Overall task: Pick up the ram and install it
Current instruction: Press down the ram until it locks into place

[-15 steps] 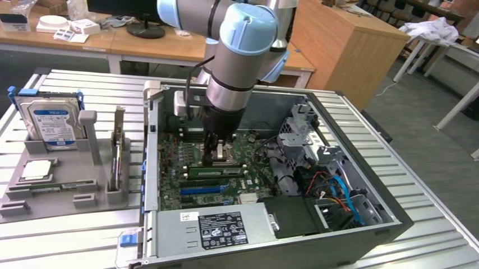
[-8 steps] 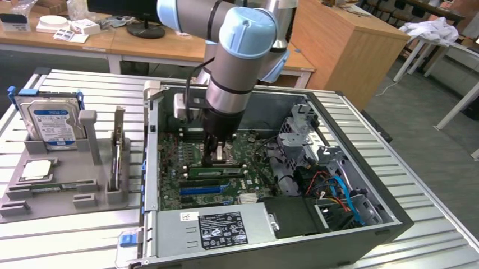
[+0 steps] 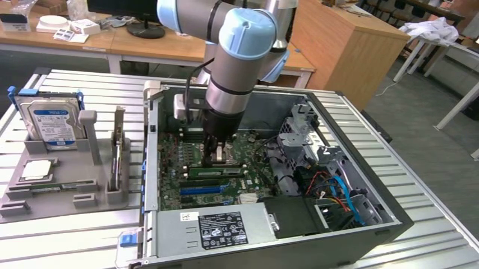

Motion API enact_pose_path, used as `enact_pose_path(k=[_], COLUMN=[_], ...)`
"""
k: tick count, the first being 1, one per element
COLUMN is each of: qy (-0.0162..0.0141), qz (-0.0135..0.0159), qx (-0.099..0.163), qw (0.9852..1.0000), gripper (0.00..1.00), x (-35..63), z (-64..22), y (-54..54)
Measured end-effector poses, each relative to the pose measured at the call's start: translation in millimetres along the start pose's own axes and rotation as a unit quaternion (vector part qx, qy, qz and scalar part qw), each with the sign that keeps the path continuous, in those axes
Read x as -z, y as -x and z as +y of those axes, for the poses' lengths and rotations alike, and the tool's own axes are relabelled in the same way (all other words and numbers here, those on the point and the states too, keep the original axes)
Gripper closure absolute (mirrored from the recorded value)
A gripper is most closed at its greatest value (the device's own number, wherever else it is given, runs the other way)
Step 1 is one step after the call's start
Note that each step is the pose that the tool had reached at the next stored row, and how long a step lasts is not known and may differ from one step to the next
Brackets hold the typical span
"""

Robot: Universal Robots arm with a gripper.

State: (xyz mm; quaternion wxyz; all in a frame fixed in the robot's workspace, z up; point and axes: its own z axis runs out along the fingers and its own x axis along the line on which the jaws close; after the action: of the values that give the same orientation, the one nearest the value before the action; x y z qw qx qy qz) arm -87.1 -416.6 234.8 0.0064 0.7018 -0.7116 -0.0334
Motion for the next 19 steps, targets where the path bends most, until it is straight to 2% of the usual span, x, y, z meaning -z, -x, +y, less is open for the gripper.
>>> enact_pose_path(k=[19], qy=[0.0001], qz=[0.0002], qx=[0.0], qw=[1.0], gripper=[0.89], x=[-3.4], z=[0.0], y=[-0.2])
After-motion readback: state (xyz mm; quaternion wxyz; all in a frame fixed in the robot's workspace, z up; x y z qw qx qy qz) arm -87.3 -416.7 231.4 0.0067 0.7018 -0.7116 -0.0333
